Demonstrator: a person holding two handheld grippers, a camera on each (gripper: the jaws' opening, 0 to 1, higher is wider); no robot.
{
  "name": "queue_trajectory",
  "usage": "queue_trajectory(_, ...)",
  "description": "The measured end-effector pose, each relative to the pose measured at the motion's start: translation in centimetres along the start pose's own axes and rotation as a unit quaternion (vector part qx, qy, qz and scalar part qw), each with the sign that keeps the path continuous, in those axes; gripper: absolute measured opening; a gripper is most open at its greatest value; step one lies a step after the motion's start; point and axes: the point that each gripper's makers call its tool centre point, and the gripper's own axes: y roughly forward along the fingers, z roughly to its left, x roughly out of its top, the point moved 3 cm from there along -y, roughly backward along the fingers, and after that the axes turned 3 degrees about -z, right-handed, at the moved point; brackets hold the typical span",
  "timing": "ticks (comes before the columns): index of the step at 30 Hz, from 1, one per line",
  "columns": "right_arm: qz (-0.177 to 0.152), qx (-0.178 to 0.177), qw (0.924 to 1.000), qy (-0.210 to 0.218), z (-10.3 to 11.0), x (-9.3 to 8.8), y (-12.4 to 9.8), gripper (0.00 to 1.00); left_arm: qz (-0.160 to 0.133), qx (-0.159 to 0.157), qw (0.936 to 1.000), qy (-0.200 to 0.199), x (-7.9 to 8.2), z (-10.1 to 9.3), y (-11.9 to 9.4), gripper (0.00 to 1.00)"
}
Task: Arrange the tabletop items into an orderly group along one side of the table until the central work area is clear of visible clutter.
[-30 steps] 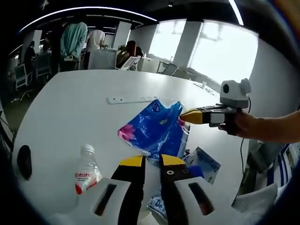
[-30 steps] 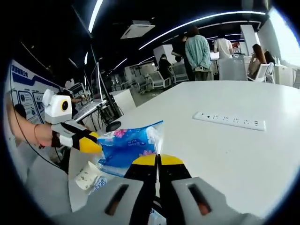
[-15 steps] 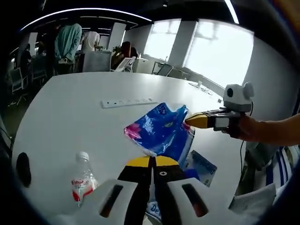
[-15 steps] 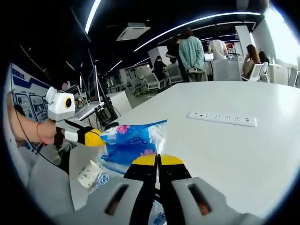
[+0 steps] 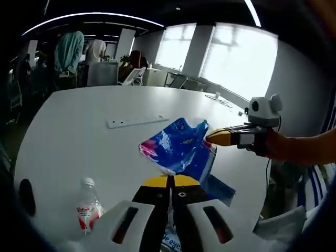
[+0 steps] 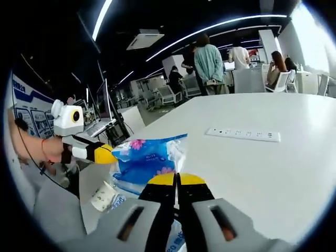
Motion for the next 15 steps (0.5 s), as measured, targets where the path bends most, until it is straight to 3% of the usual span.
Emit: queue_trajectory(15, -0.027, -0.027, 0.9992, -0.009, -1.1, 2.6, -2.6, 0.00, 0.008, -0.037, 0.9983, 0.045, 4.2, -1.8, 1.4, 0.00)
